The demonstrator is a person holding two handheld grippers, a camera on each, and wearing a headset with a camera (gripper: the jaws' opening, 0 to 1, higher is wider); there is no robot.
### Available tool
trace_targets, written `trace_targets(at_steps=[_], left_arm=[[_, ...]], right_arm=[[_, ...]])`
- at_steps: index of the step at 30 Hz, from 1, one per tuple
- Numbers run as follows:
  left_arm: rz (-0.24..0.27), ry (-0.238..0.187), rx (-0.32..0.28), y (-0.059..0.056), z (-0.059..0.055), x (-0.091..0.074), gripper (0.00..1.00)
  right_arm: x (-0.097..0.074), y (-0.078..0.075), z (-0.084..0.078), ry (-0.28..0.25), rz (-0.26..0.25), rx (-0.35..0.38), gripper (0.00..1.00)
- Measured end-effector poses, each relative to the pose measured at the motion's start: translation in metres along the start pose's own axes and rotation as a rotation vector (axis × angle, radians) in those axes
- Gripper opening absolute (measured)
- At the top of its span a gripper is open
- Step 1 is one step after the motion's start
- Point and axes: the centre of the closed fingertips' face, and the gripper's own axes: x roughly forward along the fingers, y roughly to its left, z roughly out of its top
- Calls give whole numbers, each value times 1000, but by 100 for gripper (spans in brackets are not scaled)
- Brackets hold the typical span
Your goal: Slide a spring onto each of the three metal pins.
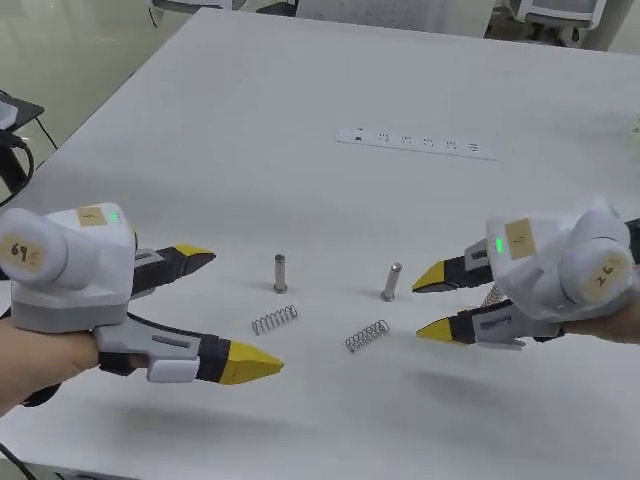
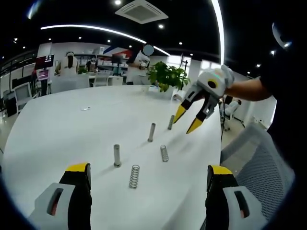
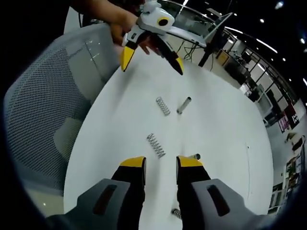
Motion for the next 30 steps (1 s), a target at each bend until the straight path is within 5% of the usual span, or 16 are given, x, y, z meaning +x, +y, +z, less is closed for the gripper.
trace_targets(at_steps=[7, 16, 30], left_arm=[[0, 7, 11, -1, -1, -2, 98], [1, -1, 8, -1, 1, -3, 98], [2, 4, 2, -1, -3, -6, 98]], right_arm=[[19, 3, 10, 10, 47, -74, 19], [44, 5, 0, 86, 103, -167, 16], [64, 5, -14, 128, 169, -147, 10]])
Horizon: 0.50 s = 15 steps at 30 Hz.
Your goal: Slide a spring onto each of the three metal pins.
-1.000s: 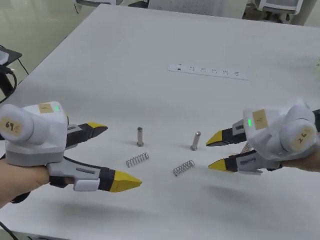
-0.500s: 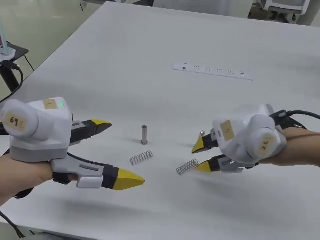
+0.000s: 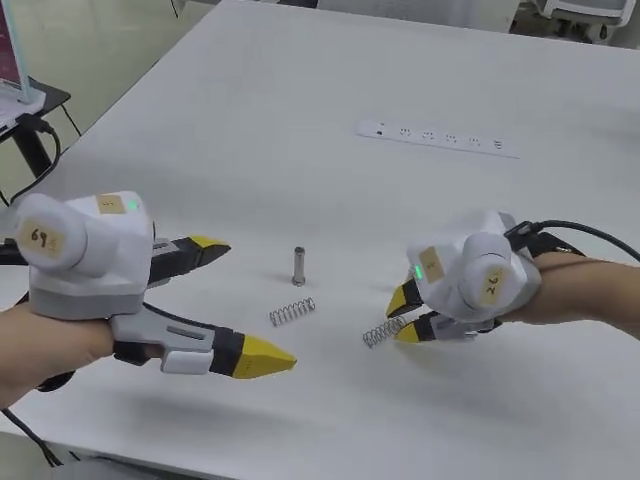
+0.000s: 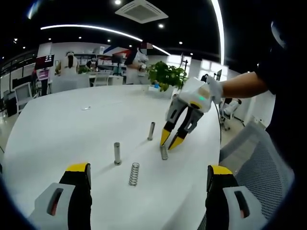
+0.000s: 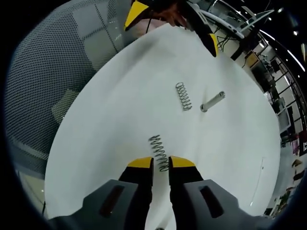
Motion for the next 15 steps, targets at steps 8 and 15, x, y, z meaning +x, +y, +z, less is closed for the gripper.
trace_targets(at_steps=[8, 15], left_arm=[[-1, 1, -3, -1, -1, 0, 98], [0, 2, -4, -1, -1, -1, 98]], right_arm=[[7, 3, -4, 16, 37, 17, 9], [7, 6, -6, 14, 31, 42, 8]])
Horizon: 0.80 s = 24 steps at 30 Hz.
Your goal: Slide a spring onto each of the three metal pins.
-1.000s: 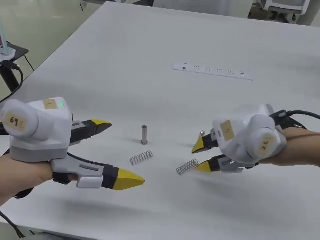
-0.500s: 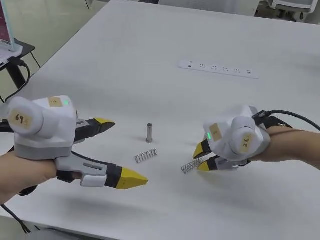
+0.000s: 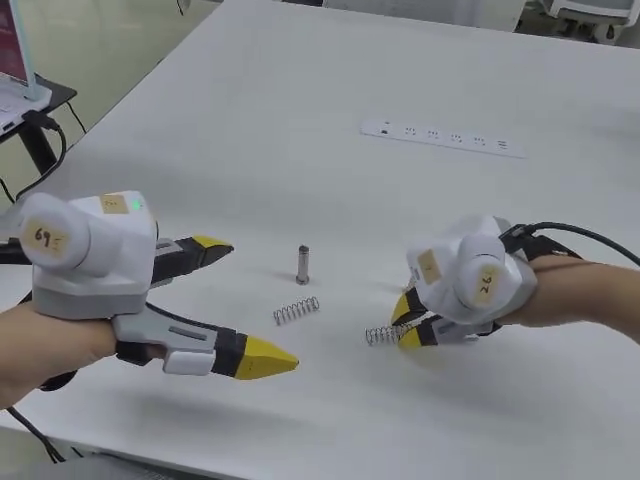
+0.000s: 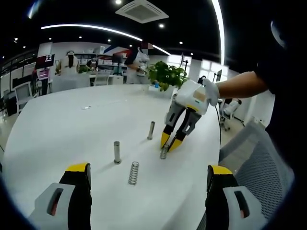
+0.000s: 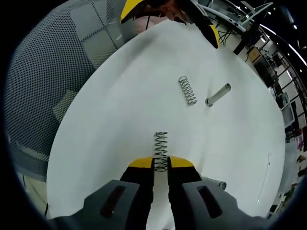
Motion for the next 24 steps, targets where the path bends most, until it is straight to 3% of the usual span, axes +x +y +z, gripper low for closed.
trace_targets(at_steps=[13, 20, 24], left_arm=[[-21, -9, 30, -11, 11, 2, 96], [-19, -22, 36, -12, 15, 0, 94], [-31, -41, 75, -19, 23, 3, 90]], right_arm=[[-25, 2, -4, -34, -50, 62, 8], [-46, 4, -3, -77, -88, 155, 8], [-52, 8, -5, -80, -97, 178, 8]])
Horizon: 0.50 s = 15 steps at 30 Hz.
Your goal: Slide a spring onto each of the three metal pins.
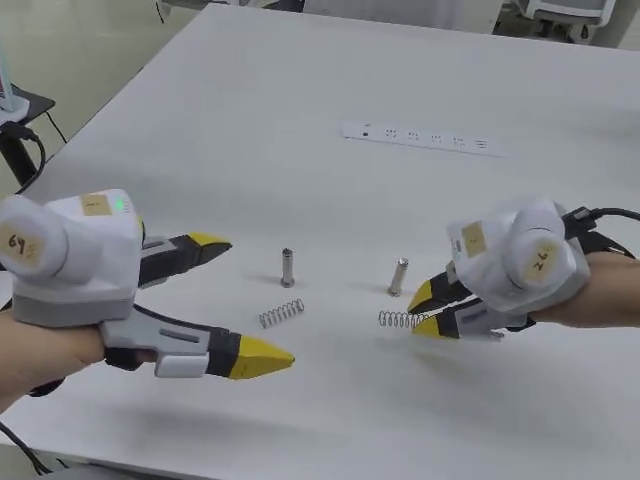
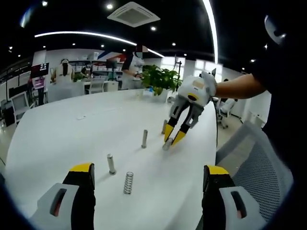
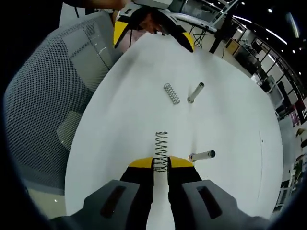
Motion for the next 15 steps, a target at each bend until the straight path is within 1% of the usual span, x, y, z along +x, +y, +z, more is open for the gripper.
trace_targets(at_steps=[4, 7, 9, 11, 12, 13, 14, 15], left_arm=[[-22, -11, 10, -6, 6, 7, 87], [-51, 1, 25, -14, 7, 14, 84], [-63, 11, 33, -17, 7, 18, 81], [-99, 26, 26, -24, 7, 23, 75], [-107, 25, 30, -26, 9, 26, 72], [-127, 25, 47, -32, 10, 30, 70], [-146, 33, 59, -36, 10, 36, 69], [-153, 41, 66, -38, 10, 40, 69]], right_arm=[[-6, 2, 2, -15, -11, 38, 8], [-9, 4, 3, -13, -11, 43, 8], [-11, 5, 5, -15, -11, 56, 8], [-14, 5, 8, -24, -14, 72, 8], [-14, 6, 9, -29, -13, 82, 8], [-16, 6, 10, -32, -10, 90, 8], [-16, 7, 10, -32, -10, 95, 8], [-17, 7, 10, -32, -11, 97, 8]])
